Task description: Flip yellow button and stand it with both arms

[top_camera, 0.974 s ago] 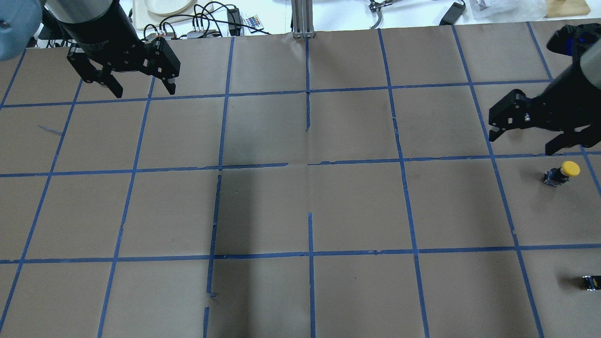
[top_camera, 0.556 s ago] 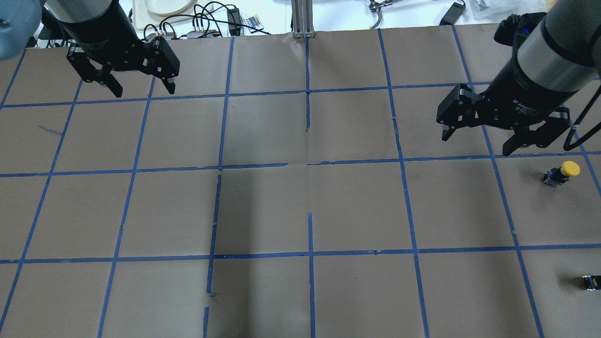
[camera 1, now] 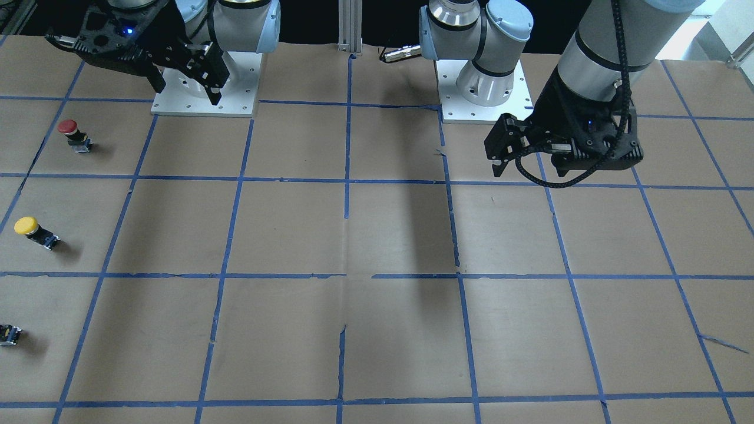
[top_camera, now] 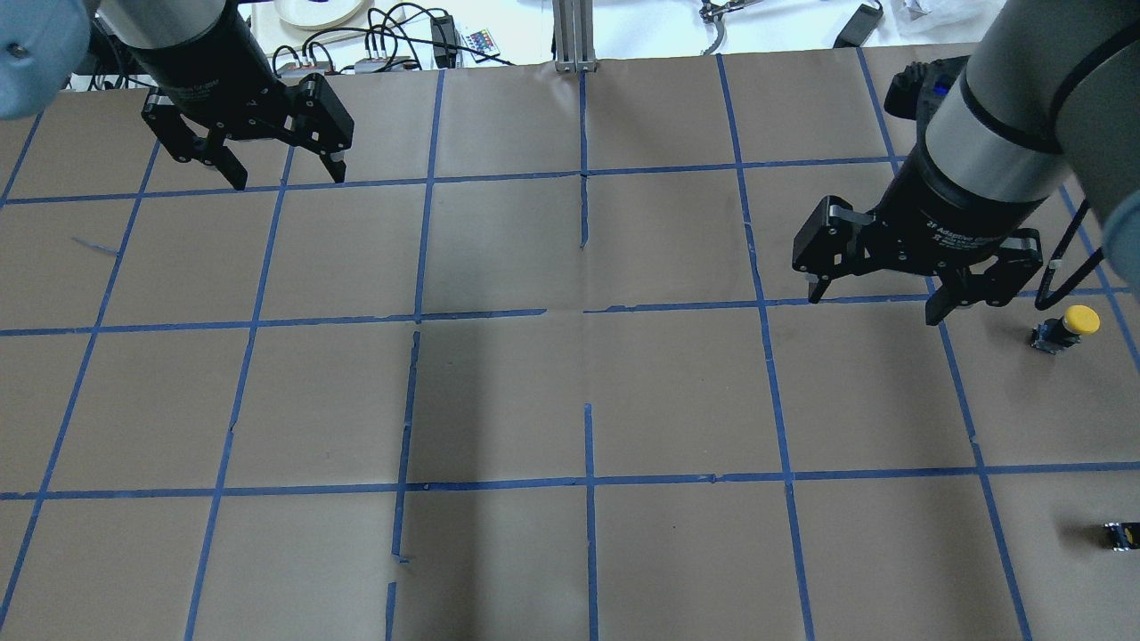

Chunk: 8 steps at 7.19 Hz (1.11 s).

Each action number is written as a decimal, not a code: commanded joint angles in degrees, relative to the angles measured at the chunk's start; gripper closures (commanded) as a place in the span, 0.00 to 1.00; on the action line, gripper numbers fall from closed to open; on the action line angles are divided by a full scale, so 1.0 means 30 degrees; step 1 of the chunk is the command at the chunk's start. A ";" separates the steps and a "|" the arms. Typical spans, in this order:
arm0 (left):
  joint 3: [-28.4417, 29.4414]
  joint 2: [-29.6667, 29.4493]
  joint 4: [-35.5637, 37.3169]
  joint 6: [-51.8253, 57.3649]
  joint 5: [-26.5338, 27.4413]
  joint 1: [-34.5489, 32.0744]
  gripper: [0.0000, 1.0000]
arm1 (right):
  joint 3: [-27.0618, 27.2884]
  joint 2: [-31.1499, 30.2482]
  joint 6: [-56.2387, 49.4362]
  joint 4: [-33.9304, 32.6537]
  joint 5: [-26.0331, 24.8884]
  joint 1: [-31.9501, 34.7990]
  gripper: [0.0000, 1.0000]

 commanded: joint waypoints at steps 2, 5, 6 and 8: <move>-0.0008 0.0164 0.0002 0.0252 0.0602 -0.0071 0.00 | -0.0079 0.0283 0.0286 -0.0076 0.0068 -0.0221 0.00; 0.0108 -0.0040 0.0091 0.0252 0.0585 -0.0101 0.00 | -0.1567 0.1977 0.0491 -0.0163 0.0011 -0.0221 0.00; 0.0108 -0.0040 0.0091 0.0252 0.0585 -0.0101 0.00 | -0.1835 0.2101 0.0724 -0.0164 -0.0105 -0.0221 0.00; 0.0108 -0.0040 0.0120 0.0252 0.0585 -0.0101 0.00 | -0.1809 0.2161 0.0727 -0.0164 -0.0106 -0.0221 0.00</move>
